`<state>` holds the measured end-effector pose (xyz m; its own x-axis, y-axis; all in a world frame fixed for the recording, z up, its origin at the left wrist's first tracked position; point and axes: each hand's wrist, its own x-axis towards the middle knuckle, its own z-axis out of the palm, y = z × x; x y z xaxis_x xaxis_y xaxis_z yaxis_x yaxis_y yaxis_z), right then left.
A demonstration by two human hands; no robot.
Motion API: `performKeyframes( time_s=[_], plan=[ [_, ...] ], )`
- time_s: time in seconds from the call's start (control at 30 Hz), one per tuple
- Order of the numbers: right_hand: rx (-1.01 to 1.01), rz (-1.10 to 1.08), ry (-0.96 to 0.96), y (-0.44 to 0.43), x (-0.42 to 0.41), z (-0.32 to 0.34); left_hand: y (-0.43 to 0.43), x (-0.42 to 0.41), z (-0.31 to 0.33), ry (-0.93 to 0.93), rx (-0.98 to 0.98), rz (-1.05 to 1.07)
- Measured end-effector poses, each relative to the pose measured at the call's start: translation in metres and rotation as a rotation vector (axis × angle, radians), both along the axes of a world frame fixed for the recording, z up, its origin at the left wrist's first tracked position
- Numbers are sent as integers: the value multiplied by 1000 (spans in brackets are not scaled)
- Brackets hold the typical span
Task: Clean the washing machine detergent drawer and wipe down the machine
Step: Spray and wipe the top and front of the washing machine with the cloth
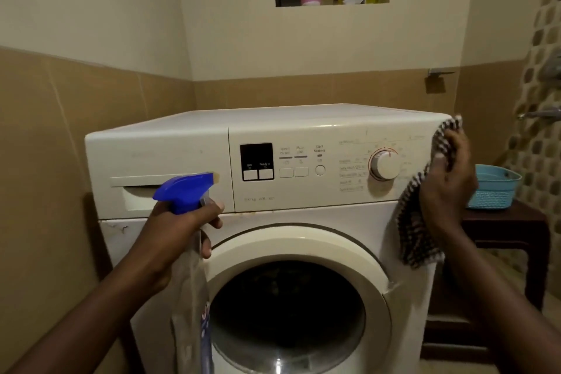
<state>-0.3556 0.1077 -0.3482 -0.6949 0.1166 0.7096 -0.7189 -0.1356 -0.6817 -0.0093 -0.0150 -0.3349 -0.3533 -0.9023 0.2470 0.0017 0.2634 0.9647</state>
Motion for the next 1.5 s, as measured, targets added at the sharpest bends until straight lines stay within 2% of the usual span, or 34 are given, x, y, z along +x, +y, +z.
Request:
performKeyframes(
  time_s=[0.13,0.27,0.33,0.4,0.5,0.57,0.7,0.8,0.9,0.97,1.03,1.1,1.33,1.5],
  plan=[
    [176,56,368,-25,27,43,-3,2,-8,7,-6,-4],
    [420,-56,562,-36,43,52,-7,-2,-12,-6,9,-14],
    [443,-113,678,-46,62,46,-5,-7,-15,-1,33,-27],
    [424,-107,707,-57,80,34,-1,-10,-19,11,57,-44],
    [364,-23,626,-66,105,-2,2,-7,-22,37,79,-47],
    [357,50,642,-70,124,-30,2,-1,-22,34,68,-26],
    [388,202,804,-87,154,-43,-2,19,-21,6,13,60],
    [520,320,934,-100,180,-40,-4,33,-22,20,10,119],
    [535,345,1071,-111,190,-29,-2,40,-20,28,7,132],
    [467,262,1004,-117,186,-5,-3,45,-16,47,-4,127],
    [376,171,817,-122,184,23,-4,51,-12,65,-8,142],
    [351,146,739,-129,193,40,-4,56,-9,73,-14,159],
    [479,255,1005,-171,265,23,-4,74,-5,73,-128,222],
    [451,494,1298,-198,293,-2,-2,90,-2,137,-157,282]
  ],
)
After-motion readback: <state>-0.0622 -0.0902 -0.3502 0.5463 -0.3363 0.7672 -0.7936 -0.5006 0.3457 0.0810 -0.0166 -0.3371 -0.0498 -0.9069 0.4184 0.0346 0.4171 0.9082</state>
